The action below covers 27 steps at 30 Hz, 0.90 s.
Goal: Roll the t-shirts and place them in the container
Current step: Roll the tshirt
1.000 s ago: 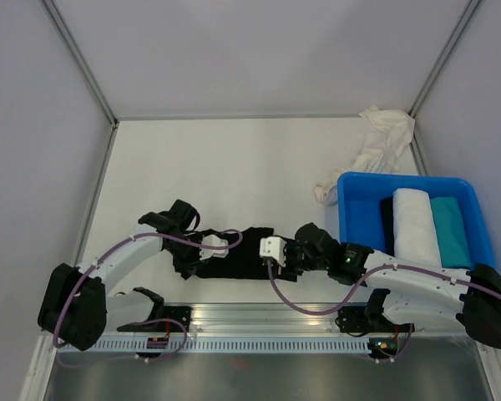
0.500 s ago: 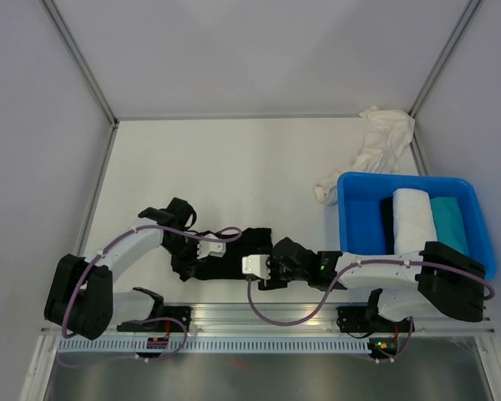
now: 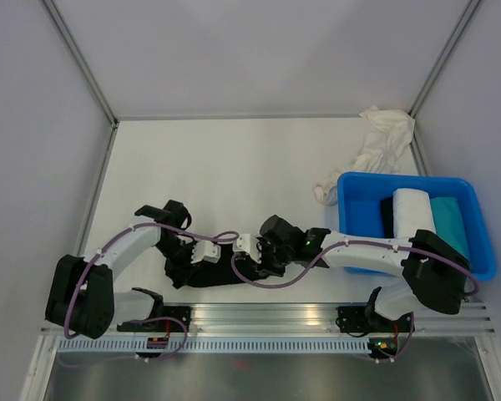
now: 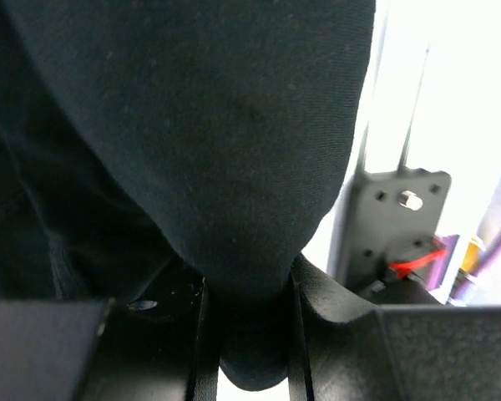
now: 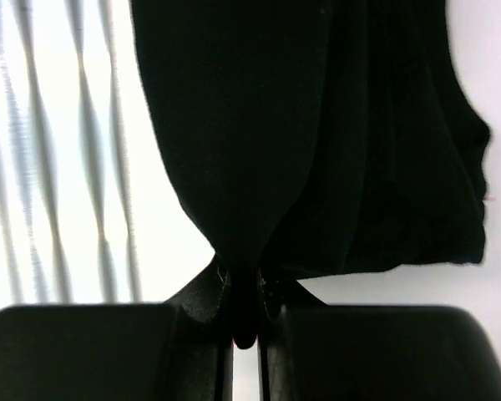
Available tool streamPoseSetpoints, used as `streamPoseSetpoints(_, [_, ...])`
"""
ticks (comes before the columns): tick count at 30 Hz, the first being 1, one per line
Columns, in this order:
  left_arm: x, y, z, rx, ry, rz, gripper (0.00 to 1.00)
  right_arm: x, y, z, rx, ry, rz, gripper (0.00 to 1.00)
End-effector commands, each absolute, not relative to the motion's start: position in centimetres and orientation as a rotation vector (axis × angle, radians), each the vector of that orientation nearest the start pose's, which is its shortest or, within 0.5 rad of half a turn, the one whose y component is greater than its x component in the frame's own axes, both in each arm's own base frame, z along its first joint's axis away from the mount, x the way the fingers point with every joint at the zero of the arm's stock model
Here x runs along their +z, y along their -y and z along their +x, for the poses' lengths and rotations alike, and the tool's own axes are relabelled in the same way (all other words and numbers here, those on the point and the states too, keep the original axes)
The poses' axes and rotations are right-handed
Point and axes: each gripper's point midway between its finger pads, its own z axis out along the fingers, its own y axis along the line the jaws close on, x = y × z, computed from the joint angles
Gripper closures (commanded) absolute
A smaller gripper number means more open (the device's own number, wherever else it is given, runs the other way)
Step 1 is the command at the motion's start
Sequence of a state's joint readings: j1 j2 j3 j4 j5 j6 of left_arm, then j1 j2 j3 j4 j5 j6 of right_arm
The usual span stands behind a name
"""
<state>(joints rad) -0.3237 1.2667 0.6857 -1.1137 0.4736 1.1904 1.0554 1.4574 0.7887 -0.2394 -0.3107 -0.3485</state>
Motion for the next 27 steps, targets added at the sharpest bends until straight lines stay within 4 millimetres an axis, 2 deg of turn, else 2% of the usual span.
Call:
streamPoseSetpoints(1, [5.1, 9.0, 10.3, -0.846, -2.115, 2.062, 0.67, 6.1, -31.2, 8.1, 1.065, -2.066, -1.735, 1.0])
streamPoseSetpoints(2, [5.3, 9.1, 10.7, -0.842, -2.156, 2.027, 0.6, 6.3, -31.2, 7.8, 1.144, -2.089, -1.703, 1.0])
streamPoseSetpoints(3, [5.3, 9.1, 10.9, -0.834, -2.182, 2.014, 0.43, 6.3, -31.2, 7.7, 1.182, -2.122, -1.663, 1.0])
streamPoseSetpoints(4, [5.5, 9.2, 11.1, -0.837, -2.197, 1.996, 0.39, 6.3, -31.1, 7.7, 1.205, -2.139, -1.637, 1.0])
streamPoseSetpoints(5, [5.8, 9.4, 11.5, -0.83, -2.195, 1.975, 0.36, 6.1, -30.9, 7.8, 1.221, -2.157, -1.609, 1.0])
streamPoseSetpoints(8, [7.2, 10.6, 11.8, -0.844, -2.119, 1.908, 0.29, 6.7, -31.0, 10.0, 1.283, -2.162, -1.448, 1.0])
streamPoseSetpoints(11, [8.5, 11.5, 11.9, -0.846, -2.07, 1.846, 0.24, 7.0, -30.6, 11.0, 1.313, -2.19, -1.368, 1.0])
streamPoseSetpoints(16, [8.2, 11.8, 12.6, -0.82, -2.085, 1.783, 0.23, 7.3, -30.8, 11.2, 1.358, -2.165, -1.358, 1.0])
streamPoseSetpoints(18, [7.5, 11.8, 13.2, -0.795, -2.11, 1.763, 0.26, 7.2, -30.5, 11.4, 1.357, -2.178, -1.343, 1.0])
streamPoseSetpoints(19, [7.2, 11.6, 13.1, -0.795, -2.122, 1.767, 0.32, 7.1, -30.2, 11.6, 1.353, -2.191, -1.329, 1.0])
streamPoseSetpoints(20, [7.1, 11.5, 13.2, -0.789, -2.132, 1.77, 0.42, 7.0, -30.0, 11.6, 1.348, -2.196, -1.327, 1.0])
streamPoseSetpoints(21, [7.2, 11.5, 13.2, -0.795, -2.145, 1.767, 0.64, 7.0, -29.9, 11.5, 1.341, -2.198, -1.333, 1.0])
streamPoseSetpoints(23, [7.9, 11.7, 12.8, -0.83, -2.112, 1.789, 0.77, 7.0, -29.5, 11.0, 1.359, -2.219, -1.338, 1.0])
streamPoseSetpoints(27, [10.1, 12.2, 11.0, -0.938, -2.019, 1.839, 0.78, 7.7, -29.0, 9.4, 1.451, -2.205, -1.343, 1.0])
